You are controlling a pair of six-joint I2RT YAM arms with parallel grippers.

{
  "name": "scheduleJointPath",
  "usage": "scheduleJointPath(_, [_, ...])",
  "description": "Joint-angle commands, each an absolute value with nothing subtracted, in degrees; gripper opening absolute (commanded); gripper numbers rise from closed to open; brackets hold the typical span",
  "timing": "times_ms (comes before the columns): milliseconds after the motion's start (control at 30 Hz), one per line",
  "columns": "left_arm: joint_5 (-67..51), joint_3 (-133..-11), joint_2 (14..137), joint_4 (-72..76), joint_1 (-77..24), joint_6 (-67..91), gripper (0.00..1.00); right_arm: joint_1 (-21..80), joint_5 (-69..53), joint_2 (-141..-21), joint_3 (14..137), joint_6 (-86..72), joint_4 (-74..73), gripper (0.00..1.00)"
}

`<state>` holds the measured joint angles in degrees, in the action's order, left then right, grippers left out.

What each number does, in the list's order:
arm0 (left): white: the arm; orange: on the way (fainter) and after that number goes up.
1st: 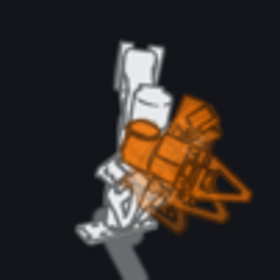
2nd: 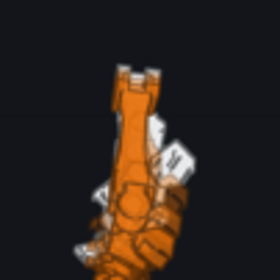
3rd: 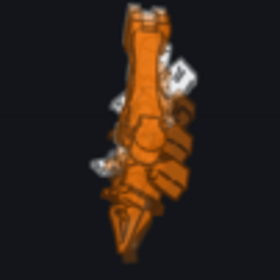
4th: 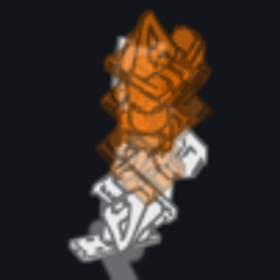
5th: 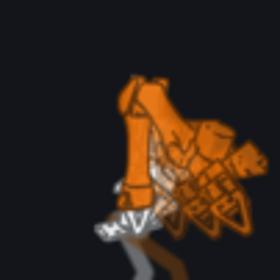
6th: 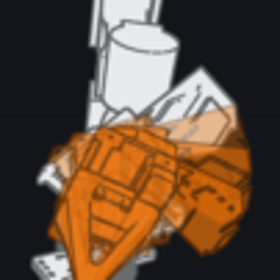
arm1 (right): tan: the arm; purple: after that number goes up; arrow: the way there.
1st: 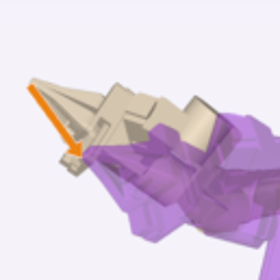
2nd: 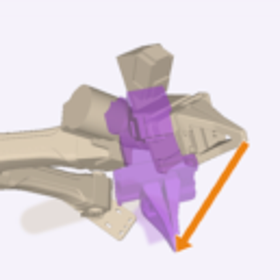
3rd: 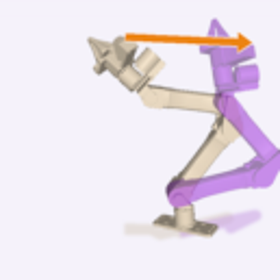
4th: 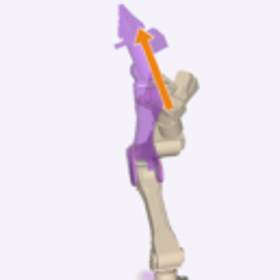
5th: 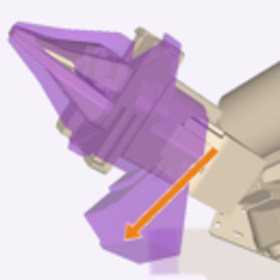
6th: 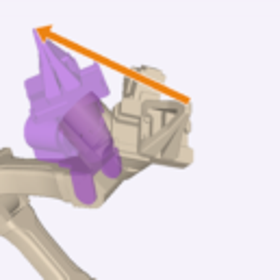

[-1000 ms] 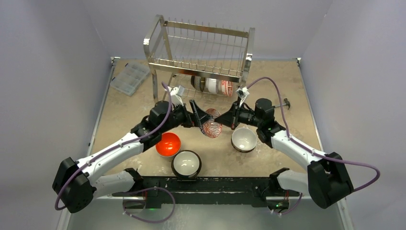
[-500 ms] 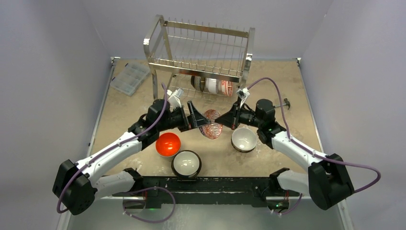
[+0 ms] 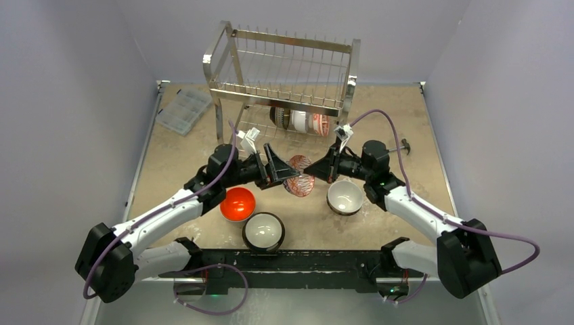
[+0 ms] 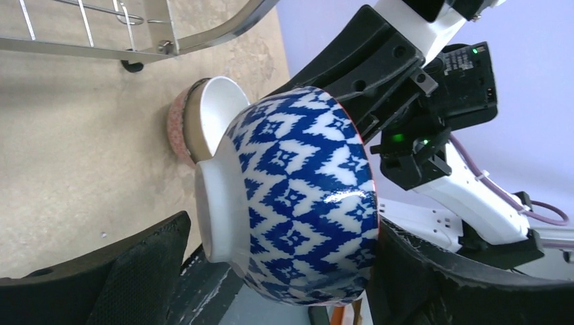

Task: Load the bowls into the dish rack
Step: Adjust the bowl.

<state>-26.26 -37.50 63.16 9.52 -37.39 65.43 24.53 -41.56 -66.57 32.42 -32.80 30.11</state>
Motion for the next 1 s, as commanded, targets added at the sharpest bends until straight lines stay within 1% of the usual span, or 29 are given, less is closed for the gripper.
scheduleJointPath(0, [-28.92,-37.24,62.35,16.30,-36.89,67.95,0.83,24.82,-42.30,-64.49,34.08,-33.65,34.59,0.00])
scheduleJointPath(67, [-29.05,-37.68,62.15,16.18,-36.87,67.34,0.72,24.79,-42.26,-64.67,34.09,-33.71,34.54,0.00])
scheduleJointPath(100, [-29.34,-37.90,62.18,16.17,-36.81,67.02,0.65,24.79,-42.27,-64.69,34.10,-33.68,34.62,0.00])
scheduleJointPath(200, [-30.20,-38.52,62.52,16.18,-36.83,66.43,0.37,24.79,-42.23,-64.79,34.09,-33.80,34.72,0.00])
scheduleJointPath(333, [-31.49,-38.83,63.50,16.20,-36.75,66.21,0.03,24.79,-42.15,-64.90,34.08,-33.81,34.55,0.00])
scheduleJointPath(367, [-31.78,-39.00,63.72,15.99,-36.74,66.12,0.00,24.80,-42.09,-64.99,34.10,-33.80,34.54,0.00])
scheduleJointPath(433, [-31.82,-39.11,64.10,15.24,-36.56,65.76,0.00,24.83,-42.01,-65.11,34.10,-33.83,34.44,0.00])
scheduleJointPath(533, [-31.53,-39.20,64.53,14.15,-36.09,65.04,0.00,24.79,-42.01,-65.30,34.25,-33.79,33.92,0.25])
scheduleJointPath(633, [-30.77,-39.05,65.13,13.46,-35.48,64.03,0.00,24.81,-41.53,-65.03,34.51,-33.61,32.82,0.58])
scheduleJointPath(700, [-30.09,-39.07,65.87,13.58,-34.77,63.45,0.00,24.85,-40.67,-64.47,34.68,-33.35,31.82,0.75])
scheduleJointPath(733, [-29.63,-39.03,66.24,13.91,-34.38,63.13,0.00,24.84,-40.16,-64.17,34.79,-32.90,31.15,0.80])
scheduleJointPath(800, [-28.56,-38.95,67.28,15.11,-33.60,62.59,0.00,24.79,-39.13,-63.23,34.85,-32.41,29.77,0.87])
scheduleJointPath(967, [-25.49,-38.58,71.11,20.91,-31.25,60.57,0.00,24.79,-36.36,-60.77,35.02,-31.06,26.60,0.95])
